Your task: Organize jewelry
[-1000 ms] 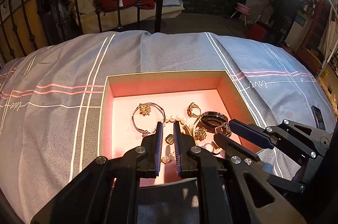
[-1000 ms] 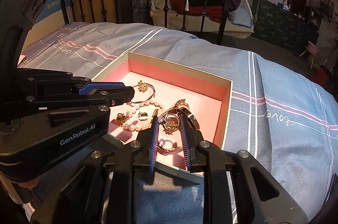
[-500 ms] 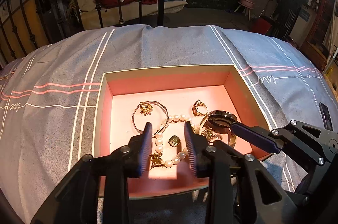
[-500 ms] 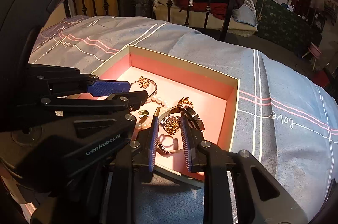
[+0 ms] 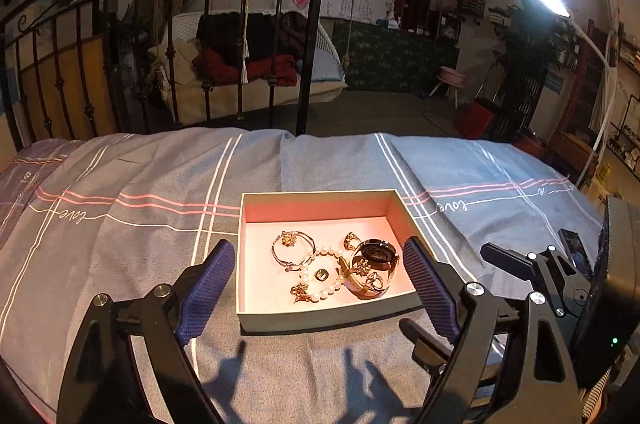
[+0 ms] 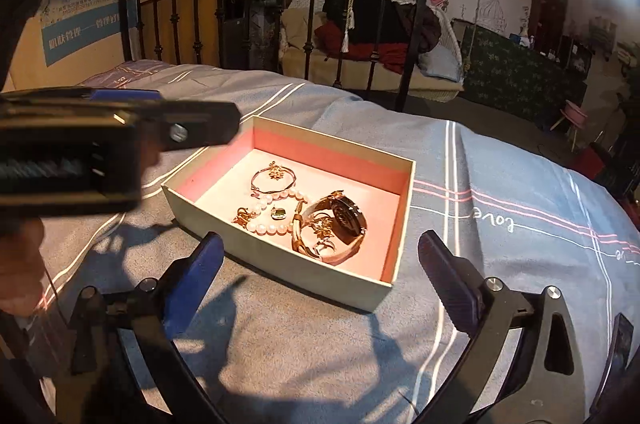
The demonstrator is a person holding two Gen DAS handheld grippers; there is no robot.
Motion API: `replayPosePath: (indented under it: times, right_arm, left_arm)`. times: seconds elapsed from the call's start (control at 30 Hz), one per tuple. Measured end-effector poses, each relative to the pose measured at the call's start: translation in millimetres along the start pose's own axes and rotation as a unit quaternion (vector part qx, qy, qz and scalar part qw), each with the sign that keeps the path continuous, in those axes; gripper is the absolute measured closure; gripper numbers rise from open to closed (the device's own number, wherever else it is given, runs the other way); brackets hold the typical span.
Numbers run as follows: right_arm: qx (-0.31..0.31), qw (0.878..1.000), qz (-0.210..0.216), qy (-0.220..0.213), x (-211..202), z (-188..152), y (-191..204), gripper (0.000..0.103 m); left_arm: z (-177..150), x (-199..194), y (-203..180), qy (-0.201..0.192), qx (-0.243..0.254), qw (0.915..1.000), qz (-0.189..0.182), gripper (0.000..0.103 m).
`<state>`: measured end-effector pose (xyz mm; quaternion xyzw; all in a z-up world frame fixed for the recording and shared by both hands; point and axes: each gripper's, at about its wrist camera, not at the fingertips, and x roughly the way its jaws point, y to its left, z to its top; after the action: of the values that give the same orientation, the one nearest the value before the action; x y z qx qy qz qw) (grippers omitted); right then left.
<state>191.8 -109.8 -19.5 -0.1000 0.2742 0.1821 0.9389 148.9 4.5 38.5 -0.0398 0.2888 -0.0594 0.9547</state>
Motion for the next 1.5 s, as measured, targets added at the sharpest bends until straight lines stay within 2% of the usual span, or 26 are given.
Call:
replayPosePath:
  times: [0.07, 0.27, 0.4, 0.53, 1.0, 1.5]
  right_arm:
    - [0.025, 0.999, -0.019, -0.042, -22.8, -8.1, -6.3, 0.006]
    - [0.065, 0.982, -0.064, -0.163, -84.9, -17.4, -14.2, 0.006]
    - [0.069, 0.975, -0.071, -0.2, -108.1, -13.6, -13.0, 0.006]
    - [0.07, 0.973, -0.065, -0.209, -117.5, -11.6, -12.8, 0.006]
    - [0.076, 0.977, -0.056, -0.192, -114.1, -18.2, -12.9, 0.006]
    - [0.077, 0.976, -0.06, -0.196, -114.4, -18.0, -14.1, 0.006]
  left_arm:
    - [-7.6, -26.0, 1.3, -0.037, -0.002, 0.9993, 0.001, 0.007]
    - [-29.0, -76.3, 1.6, -0.116, -0.002, 0.9928, 0.028, 0.007]
    - [-36.3, -90.7, -1.0, -0.138, 0.001, 0.9892, 0.05, 0.007]
    - [-38.8, -90.0, -0.7, -0.136, 0.004, 0.9886, 0.064, 0.007]
    - [-47.5, -88.7, -1.9, -0.123, 0.011, 0.9904, 0.062, 0.007]
    - [-50.4, -86.0, -1.0, -0.116, 0.011, 0.9912, 0.062, 0.007]
